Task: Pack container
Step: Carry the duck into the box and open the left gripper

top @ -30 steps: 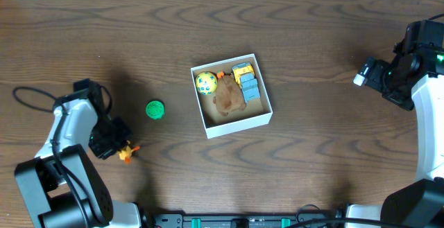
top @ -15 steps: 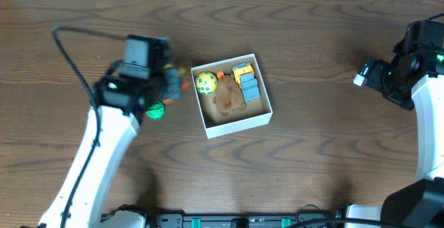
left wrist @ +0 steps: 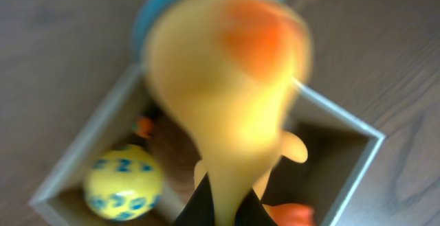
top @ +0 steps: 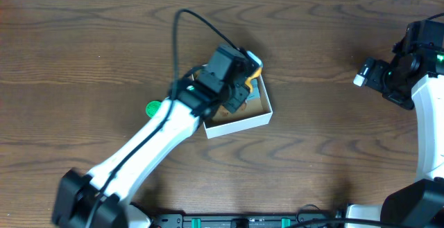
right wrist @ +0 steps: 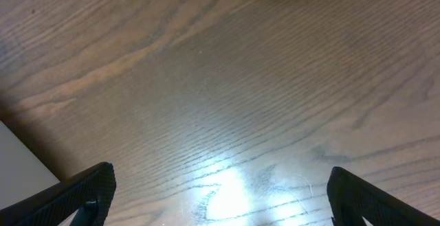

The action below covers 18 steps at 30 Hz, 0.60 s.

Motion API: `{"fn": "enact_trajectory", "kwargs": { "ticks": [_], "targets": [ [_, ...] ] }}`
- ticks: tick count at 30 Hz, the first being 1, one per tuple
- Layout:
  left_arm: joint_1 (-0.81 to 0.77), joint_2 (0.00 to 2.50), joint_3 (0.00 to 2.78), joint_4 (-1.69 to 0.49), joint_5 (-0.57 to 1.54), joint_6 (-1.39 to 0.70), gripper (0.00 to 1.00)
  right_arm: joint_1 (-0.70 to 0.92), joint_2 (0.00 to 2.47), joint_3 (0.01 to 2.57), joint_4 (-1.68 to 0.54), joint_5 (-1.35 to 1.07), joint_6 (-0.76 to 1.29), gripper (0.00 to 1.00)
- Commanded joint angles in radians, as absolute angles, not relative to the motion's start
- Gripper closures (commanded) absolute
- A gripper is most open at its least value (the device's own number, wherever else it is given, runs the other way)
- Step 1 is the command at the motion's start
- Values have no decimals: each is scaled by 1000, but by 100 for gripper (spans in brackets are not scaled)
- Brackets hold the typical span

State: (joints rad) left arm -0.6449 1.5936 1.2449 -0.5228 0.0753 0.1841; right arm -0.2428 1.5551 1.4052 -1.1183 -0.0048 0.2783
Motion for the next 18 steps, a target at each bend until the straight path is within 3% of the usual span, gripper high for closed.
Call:
{"fn": "enact_trajectory", "kwargs": {
  "ticks": [1, 7, 13, 18],
  "targets": [
    [-672, 1652, 1253, -540, 127, 155, 94, -241, 1538, 1406, -1119, -8, 260, 1],
    [-745, 1699, 1253, -643, 199, 108, 94, -241, 1538, 1406, -1114, -8, 256, 1],
    [-783, 1699, 1253, -743, 198, 51, 83, -241, 1538, 1406, -1115, -7, 256, 1],
    [-780, 1699, 1253, -767, 196, 51, 49, -242, 1538, 1406, -1118, -7, 253, 1]
  ]
}}
